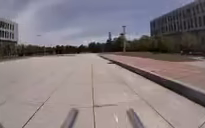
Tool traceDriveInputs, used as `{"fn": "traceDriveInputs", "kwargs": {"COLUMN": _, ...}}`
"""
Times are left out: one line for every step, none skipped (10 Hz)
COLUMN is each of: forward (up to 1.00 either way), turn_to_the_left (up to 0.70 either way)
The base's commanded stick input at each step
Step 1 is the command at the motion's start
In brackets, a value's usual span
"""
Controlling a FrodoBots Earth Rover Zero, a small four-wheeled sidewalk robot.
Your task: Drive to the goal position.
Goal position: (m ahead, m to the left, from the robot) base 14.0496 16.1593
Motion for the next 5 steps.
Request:
{"fn": "traceDriveInputs", "kwargs": {"forward": 1.00, "turn_to_the_left": -0.13}}
{"fn": "traceDriveInputs", "kwargs": {"forward": 1.00, "turn_to_the_left": 0.00}}
{"fn": "traceDriveInputs", "kwargs": {"forward": 1.00, "turn_to_the_left": 0.00}}
{"fn": "traceDriveInputs", "kwargs": {"forward": 1.00, "turn_to_the_left": 0.00}}
{"fn": "traceDriveInputs", "kwargs": {"forward": 1.00, "turn_to_the_left": 0.00}}
